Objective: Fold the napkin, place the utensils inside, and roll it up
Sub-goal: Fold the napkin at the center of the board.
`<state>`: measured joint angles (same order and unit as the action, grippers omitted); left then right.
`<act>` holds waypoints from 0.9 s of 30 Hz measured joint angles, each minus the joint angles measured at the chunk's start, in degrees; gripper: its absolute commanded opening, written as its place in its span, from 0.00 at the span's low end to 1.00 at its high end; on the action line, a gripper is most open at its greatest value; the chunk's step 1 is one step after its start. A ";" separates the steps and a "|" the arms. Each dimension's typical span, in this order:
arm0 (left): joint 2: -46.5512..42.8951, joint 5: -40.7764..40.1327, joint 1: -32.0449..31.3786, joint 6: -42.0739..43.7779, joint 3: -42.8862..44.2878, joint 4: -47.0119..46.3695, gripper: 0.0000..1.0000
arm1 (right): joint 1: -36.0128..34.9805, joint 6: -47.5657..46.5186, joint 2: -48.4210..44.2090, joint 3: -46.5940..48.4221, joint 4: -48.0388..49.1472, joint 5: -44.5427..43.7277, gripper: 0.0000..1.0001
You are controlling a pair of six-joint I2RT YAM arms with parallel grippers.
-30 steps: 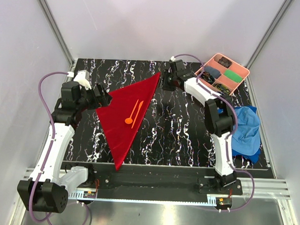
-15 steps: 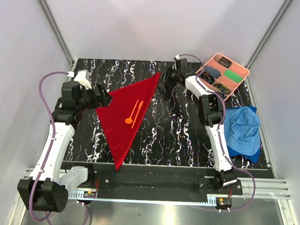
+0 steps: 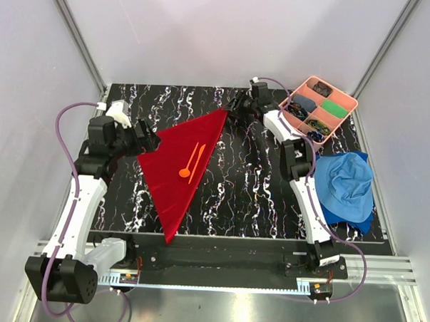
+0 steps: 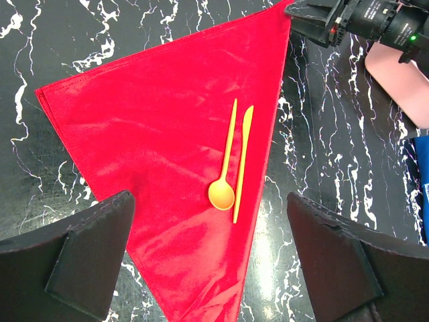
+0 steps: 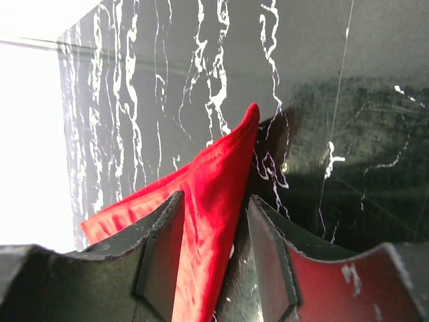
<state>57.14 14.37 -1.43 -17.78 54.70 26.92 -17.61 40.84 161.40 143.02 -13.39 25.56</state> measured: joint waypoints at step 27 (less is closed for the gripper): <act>0.04 0.02 0.00 0.00 0.00 0.00 0.99 | 0.48 7.21 3.69 2.62 1.95 -0.72 0.10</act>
<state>57.19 14.39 -1.43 -17.78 54.70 26.92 -17.12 48.05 165.10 145.64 -11.44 24.84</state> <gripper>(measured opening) 0.987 0.144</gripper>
